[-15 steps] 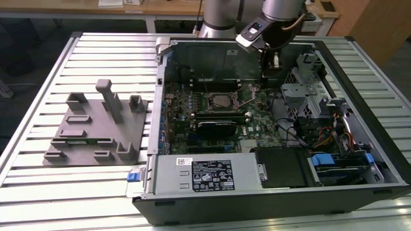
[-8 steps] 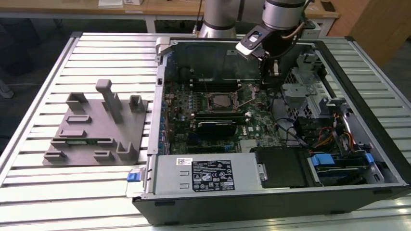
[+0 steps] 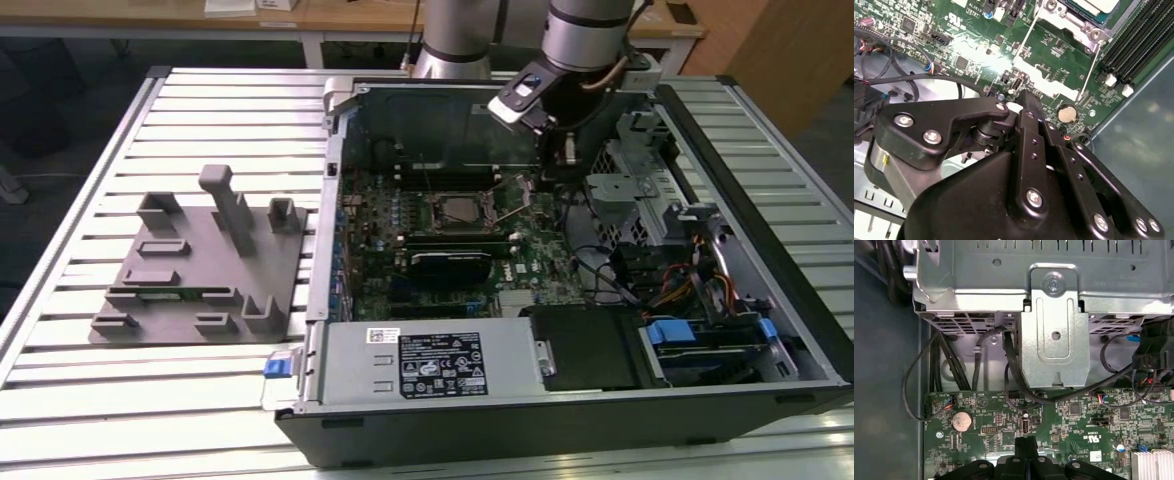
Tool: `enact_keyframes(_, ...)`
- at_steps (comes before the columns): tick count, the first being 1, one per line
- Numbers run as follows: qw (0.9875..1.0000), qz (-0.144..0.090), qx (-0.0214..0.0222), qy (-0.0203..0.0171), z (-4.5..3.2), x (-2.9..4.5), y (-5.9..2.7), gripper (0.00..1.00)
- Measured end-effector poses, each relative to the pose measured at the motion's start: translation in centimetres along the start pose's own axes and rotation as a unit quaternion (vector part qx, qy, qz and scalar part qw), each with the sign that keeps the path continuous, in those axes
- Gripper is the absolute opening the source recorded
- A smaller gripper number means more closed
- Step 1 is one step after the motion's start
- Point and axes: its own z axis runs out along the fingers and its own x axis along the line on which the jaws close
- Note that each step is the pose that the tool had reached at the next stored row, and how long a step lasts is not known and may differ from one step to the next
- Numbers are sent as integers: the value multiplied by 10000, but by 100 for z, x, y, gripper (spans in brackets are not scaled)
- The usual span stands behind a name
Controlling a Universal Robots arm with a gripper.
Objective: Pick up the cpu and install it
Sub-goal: 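Close the cpu cover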
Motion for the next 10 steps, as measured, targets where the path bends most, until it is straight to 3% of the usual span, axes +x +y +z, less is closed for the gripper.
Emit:
enact_keyframes(4, 10000, -4, 16, 87, 16, 2, 0, 11)
enact_keyframes(7, 9998, -5, 34, 199, 27, 3, -1, 11)
enact_keyframes(10, 9998, -5, 42, 207, 62, 5, -2, 11)
